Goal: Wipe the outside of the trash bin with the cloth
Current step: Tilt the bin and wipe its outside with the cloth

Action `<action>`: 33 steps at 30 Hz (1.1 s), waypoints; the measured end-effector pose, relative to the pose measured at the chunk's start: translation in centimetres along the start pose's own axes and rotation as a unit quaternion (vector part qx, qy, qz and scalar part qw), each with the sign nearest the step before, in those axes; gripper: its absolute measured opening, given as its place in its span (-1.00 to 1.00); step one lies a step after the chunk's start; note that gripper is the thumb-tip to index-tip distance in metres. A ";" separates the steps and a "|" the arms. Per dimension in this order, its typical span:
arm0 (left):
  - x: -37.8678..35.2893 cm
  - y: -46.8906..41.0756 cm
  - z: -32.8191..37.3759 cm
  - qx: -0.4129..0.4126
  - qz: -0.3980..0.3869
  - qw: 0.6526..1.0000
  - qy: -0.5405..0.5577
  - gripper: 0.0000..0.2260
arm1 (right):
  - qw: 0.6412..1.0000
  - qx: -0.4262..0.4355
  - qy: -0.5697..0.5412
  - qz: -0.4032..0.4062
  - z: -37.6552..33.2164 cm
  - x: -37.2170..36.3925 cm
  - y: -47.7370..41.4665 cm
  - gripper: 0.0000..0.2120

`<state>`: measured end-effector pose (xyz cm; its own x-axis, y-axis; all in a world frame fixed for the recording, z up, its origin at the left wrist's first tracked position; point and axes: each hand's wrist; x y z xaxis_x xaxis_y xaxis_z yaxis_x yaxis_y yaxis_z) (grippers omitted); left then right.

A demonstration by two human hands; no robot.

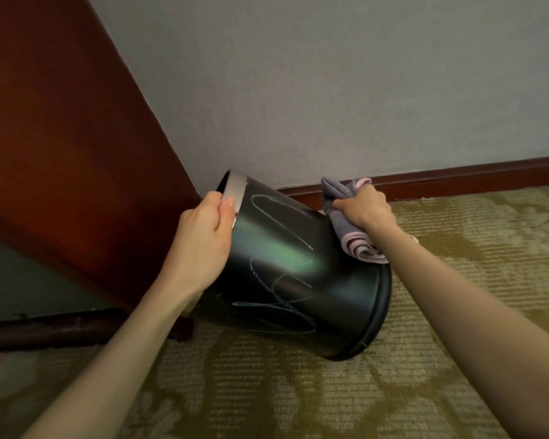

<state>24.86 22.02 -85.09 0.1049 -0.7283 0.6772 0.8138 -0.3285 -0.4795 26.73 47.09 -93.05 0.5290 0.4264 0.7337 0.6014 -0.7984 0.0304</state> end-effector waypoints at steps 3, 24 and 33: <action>0.1 0.4 0.0 0.005 0.002 1.000 -0.012 -0.69 | 0.998 0.020 0.024 0.048 -0.2 -0.2 1.2 -0.55; -0.7 -3.3 -0.6 0.031 -0.019 0.995 -0.088 -0.67 | 0.958 0.154 -0.198 0.137 -0.5 0.2 13.0 -0.75; -0.5 -2.0 0.0 0.031 -0.012 0.998 -0.053 -0.68 | 0.963 0.106 -0.196 0.151 -1.7 0.9 10.5 -0.66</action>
<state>23.19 23.07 -84.44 0.1427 -0.6522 0.7445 0.8506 -0.3038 -0.4292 32.51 38.41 -90.91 0.8596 0.3490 0.3733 0.4709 -0.8247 -0.3133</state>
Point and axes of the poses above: each hand's wrist, its own y-axis away from the middle knuckle, its own x-axis out of the back of the hand, z = x × y, and after that the axes turned 11 degrees about z, right-handed
